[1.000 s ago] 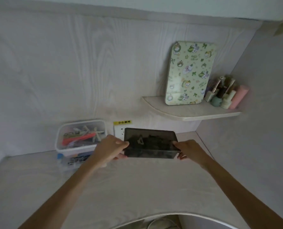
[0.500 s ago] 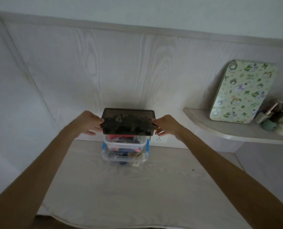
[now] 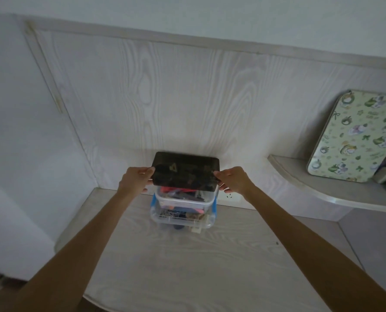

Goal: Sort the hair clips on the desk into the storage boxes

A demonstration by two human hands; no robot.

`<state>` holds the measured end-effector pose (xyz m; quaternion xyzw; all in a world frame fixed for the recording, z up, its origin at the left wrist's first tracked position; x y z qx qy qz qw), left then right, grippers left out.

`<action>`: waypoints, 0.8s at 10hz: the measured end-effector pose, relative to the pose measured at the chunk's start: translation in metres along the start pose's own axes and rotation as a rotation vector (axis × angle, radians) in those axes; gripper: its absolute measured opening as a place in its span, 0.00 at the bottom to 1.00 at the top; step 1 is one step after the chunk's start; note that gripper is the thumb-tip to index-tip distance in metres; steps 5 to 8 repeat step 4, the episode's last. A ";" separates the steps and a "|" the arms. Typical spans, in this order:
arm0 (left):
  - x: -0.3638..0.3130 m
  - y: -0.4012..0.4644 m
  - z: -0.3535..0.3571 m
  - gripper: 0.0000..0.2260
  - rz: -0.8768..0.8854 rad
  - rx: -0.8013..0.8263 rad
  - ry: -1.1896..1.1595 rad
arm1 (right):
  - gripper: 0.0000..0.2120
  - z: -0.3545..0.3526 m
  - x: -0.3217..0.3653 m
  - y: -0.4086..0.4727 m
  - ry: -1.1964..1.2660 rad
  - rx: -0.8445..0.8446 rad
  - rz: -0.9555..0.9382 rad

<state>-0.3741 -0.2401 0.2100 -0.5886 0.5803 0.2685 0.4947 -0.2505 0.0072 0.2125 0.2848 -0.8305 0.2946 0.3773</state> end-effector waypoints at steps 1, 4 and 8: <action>-0.003 0.001 0.001 0.17 0.000 -0.002 -0.013 | 0.17 -0.001 0.000 -0.004 0.003 -0.005 0.014; 0.015 -0.006 -0.005 0.27 -0.123 -0.016 -0.193 | 0.26 0.000 -0.007 -0.012 0.004 0.019 0.057; 0.015 -0.006 -0.005 0.27 -0.123 -0.016 -0.193 | 0.26 0.000 -0.007 -0.012 0.004 0.019 0.057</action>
Point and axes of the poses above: each hand's wrist, its own y-axis towards the middle knuckle, its own z-axis out of the palm, x = y × z, the point moved 8 cm from there along y, towards the middle knuckle, and after that the axes turned 7 degrees about -x, right-handed, at the moved point
